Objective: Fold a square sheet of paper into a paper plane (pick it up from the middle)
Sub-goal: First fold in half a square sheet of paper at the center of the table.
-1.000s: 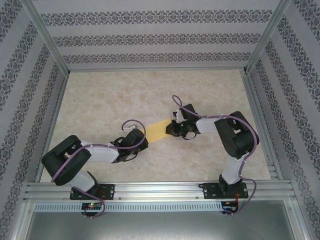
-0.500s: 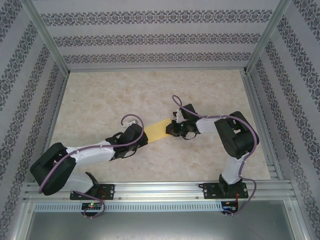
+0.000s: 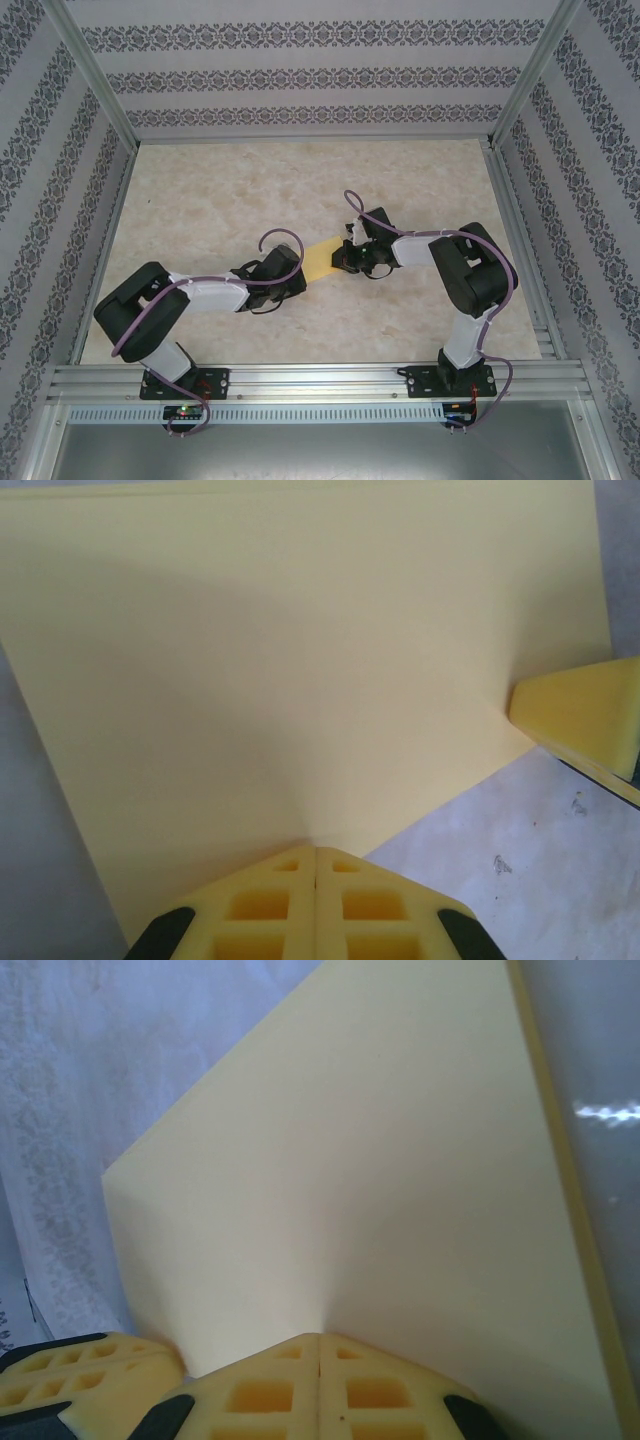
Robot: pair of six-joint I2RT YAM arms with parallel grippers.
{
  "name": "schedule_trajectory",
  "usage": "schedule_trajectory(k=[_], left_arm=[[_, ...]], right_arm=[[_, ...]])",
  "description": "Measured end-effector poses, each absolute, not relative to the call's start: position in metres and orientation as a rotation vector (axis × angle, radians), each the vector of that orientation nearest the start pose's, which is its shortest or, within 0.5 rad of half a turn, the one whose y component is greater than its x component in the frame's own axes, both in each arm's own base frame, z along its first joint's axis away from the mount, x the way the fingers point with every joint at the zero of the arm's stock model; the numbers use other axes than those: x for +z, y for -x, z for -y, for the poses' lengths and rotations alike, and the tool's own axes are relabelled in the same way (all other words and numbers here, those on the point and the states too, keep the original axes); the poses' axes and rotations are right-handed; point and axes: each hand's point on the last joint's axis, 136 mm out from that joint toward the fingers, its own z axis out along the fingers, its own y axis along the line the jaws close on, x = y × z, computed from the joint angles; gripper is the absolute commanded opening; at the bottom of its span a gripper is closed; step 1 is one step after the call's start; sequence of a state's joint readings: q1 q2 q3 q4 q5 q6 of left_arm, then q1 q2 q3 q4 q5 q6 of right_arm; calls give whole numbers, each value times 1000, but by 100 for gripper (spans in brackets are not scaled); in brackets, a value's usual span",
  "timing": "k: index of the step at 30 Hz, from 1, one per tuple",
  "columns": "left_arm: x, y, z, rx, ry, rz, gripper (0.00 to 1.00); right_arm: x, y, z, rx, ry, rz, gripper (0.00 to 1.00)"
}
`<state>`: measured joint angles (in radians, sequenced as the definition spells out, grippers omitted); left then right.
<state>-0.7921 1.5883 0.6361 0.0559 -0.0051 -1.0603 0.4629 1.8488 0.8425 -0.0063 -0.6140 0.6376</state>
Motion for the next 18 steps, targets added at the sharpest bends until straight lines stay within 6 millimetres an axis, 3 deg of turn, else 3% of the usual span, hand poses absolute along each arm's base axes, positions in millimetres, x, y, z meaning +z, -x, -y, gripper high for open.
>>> schedule_trajectory(k=[11,18], left_arm=[[15,-257,258,-753,401,-2598,0],[16,-247,239,-719,438,-2583,0]], right_arm=[[10,-303,-262,1158,8,-2771,6],[10,-303,-262,1161,11,-2775,6]])
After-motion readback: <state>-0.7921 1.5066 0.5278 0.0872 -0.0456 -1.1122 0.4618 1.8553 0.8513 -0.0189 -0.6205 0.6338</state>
